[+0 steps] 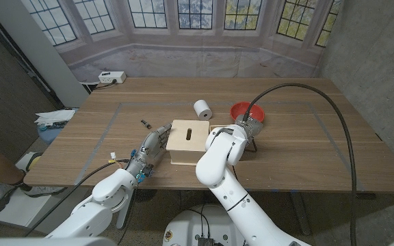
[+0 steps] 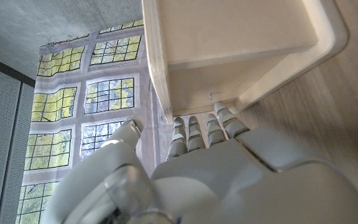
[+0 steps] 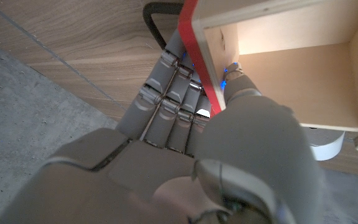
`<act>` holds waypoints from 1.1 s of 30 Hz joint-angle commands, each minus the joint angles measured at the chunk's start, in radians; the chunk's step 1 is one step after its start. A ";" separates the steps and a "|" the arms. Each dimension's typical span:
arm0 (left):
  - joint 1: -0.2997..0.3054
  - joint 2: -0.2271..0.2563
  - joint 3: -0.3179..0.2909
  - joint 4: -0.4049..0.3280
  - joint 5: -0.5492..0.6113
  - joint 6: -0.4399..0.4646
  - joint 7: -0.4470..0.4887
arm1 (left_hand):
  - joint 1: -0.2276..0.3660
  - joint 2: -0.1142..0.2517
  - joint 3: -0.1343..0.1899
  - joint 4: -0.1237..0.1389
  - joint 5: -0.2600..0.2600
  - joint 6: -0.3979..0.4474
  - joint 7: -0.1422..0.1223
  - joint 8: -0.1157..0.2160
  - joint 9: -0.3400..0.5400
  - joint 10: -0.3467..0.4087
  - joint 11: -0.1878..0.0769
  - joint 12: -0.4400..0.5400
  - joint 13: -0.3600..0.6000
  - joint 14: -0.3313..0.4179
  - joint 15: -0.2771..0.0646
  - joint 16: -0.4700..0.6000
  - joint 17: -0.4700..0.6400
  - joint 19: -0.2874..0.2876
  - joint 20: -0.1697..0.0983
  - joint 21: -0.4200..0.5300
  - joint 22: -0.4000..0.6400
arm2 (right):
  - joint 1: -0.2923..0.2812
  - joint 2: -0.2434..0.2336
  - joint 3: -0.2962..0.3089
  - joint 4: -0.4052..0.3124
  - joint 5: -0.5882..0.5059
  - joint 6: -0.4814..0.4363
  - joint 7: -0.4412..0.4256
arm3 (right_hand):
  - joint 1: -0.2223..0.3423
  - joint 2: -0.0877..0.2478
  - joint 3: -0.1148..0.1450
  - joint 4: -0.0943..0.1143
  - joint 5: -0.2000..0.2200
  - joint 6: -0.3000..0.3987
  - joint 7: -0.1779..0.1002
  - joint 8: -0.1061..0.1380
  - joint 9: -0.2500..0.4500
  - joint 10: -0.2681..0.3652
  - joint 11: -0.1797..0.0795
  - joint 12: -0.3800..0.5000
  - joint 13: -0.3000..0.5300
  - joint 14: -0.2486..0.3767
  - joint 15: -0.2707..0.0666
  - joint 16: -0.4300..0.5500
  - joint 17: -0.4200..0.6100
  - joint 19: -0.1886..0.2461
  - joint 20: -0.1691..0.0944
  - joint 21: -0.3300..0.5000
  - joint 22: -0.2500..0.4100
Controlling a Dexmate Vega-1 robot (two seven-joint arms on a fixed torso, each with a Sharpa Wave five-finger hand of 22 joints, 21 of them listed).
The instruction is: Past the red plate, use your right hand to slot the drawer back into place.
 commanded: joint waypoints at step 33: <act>0.007 -0.063 0.007 0.023 0.031 -0.053 0.074 | 0.007 0.006 0.003 -0.002 0.003 -0.001 0.006 -0.005 0.001 -0.002 0.005 -0.006 0.004 0.003 0.005 -0.005 0.001 0.003 0.007 -0.002 0.005 | -0.021 0.095 0.037 0.019 -0.074 0.019 0.053 | 0.061 0.062 -0.002 0.007 0.009 0.000 0.014 -0.011 0.006 0.014 -0.016 -0.001 0.008 0.014 -0.034 -0.011 0.015 0.024 -0.006 0.012 0.002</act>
